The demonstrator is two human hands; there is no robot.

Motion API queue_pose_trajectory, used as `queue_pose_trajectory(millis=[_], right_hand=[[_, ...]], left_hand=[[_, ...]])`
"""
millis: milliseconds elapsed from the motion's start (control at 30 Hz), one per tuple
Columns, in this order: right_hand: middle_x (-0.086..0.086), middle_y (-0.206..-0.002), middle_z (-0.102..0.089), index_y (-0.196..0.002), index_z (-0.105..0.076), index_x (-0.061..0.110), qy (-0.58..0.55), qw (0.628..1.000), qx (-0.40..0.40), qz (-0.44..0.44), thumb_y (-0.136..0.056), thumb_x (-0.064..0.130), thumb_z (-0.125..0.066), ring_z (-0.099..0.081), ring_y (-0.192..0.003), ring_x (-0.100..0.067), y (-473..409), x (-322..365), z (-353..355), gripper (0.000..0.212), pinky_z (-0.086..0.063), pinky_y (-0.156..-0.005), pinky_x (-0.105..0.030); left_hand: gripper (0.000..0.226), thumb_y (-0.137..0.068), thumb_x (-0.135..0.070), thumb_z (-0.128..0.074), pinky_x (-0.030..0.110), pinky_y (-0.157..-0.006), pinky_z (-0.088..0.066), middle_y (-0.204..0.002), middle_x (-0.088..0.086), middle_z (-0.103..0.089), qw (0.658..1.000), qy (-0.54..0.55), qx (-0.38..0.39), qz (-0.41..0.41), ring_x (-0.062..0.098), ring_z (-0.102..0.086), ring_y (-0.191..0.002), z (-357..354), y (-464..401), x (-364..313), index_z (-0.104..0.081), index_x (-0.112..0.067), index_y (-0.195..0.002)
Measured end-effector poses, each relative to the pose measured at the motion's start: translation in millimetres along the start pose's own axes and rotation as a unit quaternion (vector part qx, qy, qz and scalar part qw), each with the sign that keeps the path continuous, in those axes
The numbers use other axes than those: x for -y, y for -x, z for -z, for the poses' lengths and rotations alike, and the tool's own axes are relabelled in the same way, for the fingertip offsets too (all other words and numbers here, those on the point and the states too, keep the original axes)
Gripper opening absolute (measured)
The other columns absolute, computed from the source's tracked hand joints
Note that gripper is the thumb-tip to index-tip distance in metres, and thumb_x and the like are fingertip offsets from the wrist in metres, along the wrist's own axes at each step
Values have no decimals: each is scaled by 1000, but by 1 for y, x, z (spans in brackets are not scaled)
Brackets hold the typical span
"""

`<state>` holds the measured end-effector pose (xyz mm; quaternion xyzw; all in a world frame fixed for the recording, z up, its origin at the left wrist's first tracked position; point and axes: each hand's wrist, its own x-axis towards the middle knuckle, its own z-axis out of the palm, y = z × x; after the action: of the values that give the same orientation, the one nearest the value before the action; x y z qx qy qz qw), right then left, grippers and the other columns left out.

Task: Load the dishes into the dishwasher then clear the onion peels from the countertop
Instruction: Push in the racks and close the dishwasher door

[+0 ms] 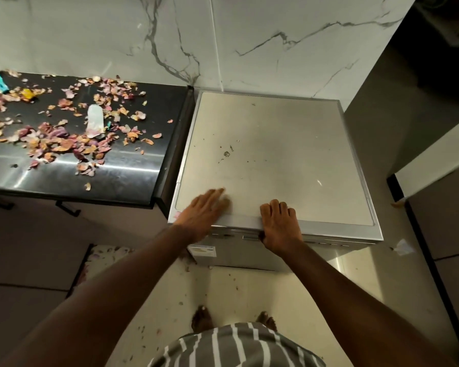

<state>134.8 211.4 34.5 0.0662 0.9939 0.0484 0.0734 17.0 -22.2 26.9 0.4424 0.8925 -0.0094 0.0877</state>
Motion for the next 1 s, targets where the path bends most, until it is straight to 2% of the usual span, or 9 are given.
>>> queue_pose_trajectory(millis=[67,133,167,233,367,600,833,1000], right_hand=[[-14,-145,-32,-138,-34,18,-15,1000,12,4,-68,46,-84,-41,-124,-35,3,1,-3,91,-42,-101,-46],[-16,-166,-7,-155,-18,20,-39,998,37,11,-70,46,-85,-18,-150,-40,6,4,-6,111,-28,-117,-52],[-15,-170,5,-160,-9,22,-50,998,47,11,-73,46,-84,-5,-156,-39,6,6,-7,118,-21,-121,-52],[-14,-170,18,-163,6,23,-58,997,54,4,-77,44,-83,9,-158,-37,6,7,-9,125,-14,-124,-53],[-12,-166,35,-162,22,22,-59,996,66,3,-79,45,-82,24,-156,-35,8,8,-15,135,-5,-126,-54],[-13,-164,40,-160,28,21,-53,996,69,9,-82,49,-79,28,-155,-35,11,7,-20,136,-1,-125,-54],[-14,-163,40,-160,27,20,-48,997,62,5,-83,52,-76,27,-155,-36,10,8,-23,132,-4,-126,-55],[-13,-164,38,-160,26,21,-53,997,58,2,-83,53,-74,27,-155,-35,9,8,-24,131,-3,-126,-55]], left_hand=[[125,-83,-3,-72,47,-130,-2,-169,5,28,998,-23,8,54,28,21,-157,-4,13,20,22,-30,-162],[127,-83,-3,-71,40,-126,9,-168,4,31,998,-29,14,55,24,25,-156,-8,21,30,26,-31,-160],[127,-83,-4,-72,38,-124,12,-168,4,31,998,-25,16,52,23,26,-155,-10,23,31,26,-31,-160],[128,-83,-5,-72,38,-125,12,-169,5,29,998,-22,6,53,23,25,-156,-13,25,29,26,-30,-160],[126,-85,-10,-73,43,-130,3,-170,7,25,998,-19,-5,62,24,22,-157,-20,25,26,26,-30,-160],[124,-84,-5,-71,41,-127,8,-170,7,25,999,-29,-1,40,23,23,-157,-22,26,32,24,-25,-161],[123,-81,-13,-75,40,-129,1,-173,3,17,999,-11,-18,33,22,16,-159,-26,27,34,15,-28,-164],[121,-83,-13,-73,42,-130,-1,-173,1,18,999,-2,-19,44,22,17,-159,-27,28,32,16,-31,-164]])
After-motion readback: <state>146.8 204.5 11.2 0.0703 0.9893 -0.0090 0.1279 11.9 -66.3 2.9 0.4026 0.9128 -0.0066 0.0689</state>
